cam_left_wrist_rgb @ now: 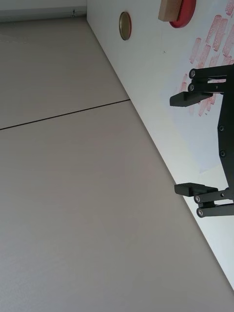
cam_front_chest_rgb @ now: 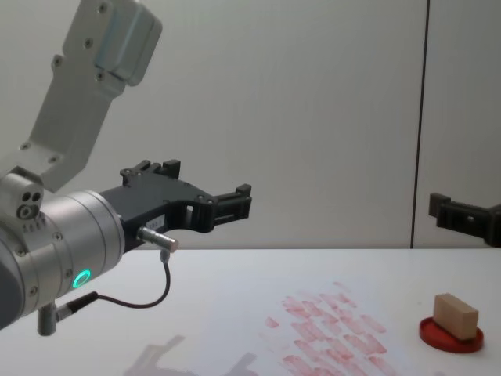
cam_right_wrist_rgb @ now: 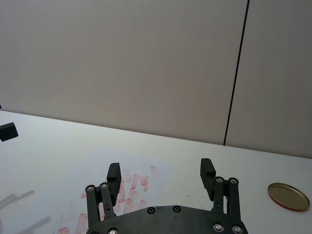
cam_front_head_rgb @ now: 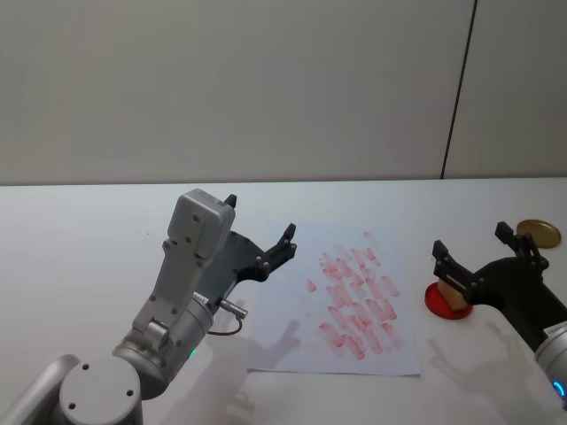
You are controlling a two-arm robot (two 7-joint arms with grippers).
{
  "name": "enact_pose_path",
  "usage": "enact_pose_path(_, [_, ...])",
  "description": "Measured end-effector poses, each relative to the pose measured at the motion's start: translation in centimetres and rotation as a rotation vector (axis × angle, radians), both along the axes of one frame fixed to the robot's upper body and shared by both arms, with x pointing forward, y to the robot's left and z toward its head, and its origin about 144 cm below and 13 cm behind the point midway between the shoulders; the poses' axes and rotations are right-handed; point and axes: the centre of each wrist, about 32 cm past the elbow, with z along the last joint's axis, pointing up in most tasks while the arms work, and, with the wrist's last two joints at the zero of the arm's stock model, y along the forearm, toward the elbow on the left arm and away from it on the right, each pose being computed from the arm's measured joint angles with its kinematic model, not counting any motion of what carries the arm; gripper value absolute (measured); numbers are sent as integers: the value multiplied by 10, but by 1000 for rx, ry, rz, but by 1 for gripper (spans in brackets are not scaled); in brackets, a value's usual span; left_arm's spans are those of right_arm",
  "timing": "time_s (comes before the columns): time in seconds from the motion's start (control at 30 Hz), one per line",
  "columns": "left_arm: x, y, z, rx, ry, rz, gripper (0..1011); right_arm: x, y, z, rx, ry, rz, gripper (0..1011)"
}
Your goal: Use the one hand to pick up the stamp and affix it onto the A4 paper.
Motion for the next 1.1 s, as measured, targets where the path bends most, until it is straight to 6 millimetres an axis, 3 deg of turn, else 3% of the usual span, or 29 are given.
enact_pose_path(1.1, [0, 0, 0, 0, 0, 0, 993, 0, 0, 0, 0, 0, 0, 1001])
